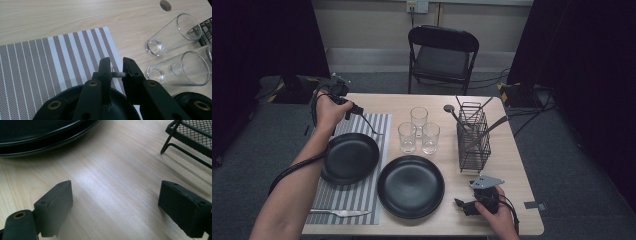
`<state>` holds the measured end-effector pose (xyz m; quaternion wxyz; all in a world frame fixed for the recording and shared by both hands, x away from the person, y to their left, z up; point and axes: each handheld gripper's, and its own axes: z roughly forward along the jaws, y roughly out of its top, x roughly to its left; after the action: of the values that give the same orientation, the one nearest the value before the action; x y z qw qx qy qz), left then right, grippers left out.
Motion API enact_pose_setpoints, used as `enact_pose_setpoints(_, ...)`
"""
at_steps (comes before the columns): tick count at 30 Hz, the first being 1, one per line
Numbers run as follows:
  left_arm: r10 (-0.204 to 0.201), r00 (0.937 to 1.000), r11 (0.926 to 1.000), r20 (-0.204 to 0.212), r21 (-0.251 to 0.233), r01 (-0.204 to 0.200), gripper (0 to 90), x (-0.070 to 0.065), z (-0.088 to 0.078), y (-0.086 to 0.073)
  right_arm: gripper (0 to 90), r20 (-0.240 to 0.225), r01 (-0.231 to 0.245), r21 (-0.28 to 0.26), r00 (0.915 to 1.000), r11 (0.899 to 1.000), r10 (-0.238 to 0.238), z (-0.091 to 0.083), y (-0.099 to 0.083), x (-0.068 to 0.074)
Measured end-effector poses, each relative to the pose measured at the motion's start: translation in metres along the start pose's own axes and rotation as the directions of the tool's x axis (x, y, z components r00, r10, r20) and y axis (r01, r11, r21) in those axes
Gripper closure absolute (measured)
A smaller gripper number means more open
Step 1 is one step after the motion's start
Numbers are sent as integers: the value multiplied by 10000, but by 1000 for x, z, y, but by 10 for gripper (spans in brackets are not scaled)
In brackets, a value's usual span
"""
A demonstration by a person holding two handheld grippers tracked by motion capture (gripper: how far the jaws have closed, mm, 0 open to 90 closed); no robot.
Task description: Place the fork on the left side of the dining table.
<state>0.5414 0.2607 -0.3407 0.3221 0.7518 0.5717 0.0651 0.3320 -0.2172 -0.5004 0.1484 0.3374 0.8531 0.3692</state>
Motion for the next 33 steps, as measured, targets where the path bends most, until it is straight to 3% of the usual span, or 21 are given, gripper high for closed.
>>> enact_pose_setpoints(30, -248, 9997, 9997, 40, 69, 248, 773, 4, 0, 0, 115, 0, -1, -1, 10000, 10000, 1, 0, 0, 0)
enact_pose_setpoints(33, -285, 9995, 9996, -123, 53, 286, 779, 7, 0, -2, 115, -1, -2, 2, 10000, 10000, 2, 0, 0, 0)
